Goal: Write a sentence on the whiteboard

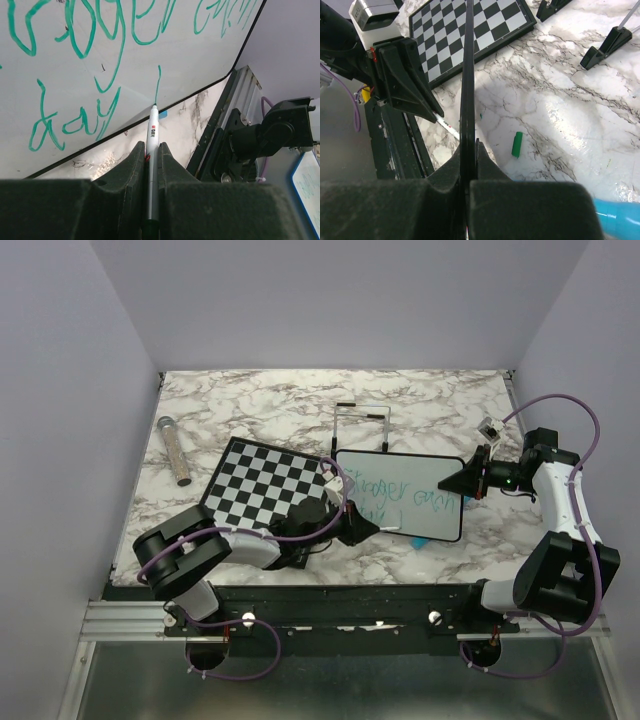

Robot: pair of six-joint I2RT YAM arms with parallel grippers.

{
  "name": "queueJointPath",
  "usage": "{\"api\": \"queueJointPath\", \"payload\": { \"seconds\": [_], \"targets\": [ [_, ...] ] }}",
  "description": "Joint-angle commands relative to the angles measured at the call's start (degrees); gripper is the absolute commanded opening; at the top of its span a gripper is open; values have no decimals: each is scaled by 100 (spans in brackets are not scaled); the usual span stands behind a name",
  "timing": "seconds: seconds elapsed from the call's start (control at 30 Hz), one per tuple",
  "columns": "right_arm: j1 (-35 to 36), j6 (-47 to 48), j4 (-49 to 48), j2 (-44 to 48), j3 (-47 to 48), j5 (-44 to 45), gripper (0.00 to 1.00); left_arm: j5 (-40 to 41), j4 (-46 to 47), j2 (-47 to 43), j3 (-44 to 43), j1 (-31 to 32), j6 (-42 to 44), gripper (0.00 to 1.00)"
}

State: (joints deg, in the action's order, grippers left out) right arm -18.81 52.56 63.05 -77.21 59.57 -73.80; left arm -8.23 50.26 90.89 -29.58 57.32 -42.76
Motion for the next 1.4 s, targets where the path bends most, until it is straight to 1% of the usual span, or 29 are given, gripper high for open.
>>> {"api": "queueJointPath", "payload": {
  "seconds": [0.0, 0.1, 0.3, 1.0, 1.37],
  "targets": [
    [18, 106, -100, 66, -7, -187, 1, 5, 10, -133, -83, -19, -13, 0],
    [18, 106, -100, 66, -7, -196, 0, 224, -121, -344, -109, -28, 40, 0],
    [18, 115, -91, 66, -7, -196, 0, 260, -254, -494, -188, -89, 110, 0],
    [18, 123, -73, 74, 2, -205, 1, 155, -333, -168, -425, -89, 84, 0],
    [18, 132, -73, 74, 11, -196, 0, -249, -403, 148, -698, -89, 40, 0]
  ]
}}
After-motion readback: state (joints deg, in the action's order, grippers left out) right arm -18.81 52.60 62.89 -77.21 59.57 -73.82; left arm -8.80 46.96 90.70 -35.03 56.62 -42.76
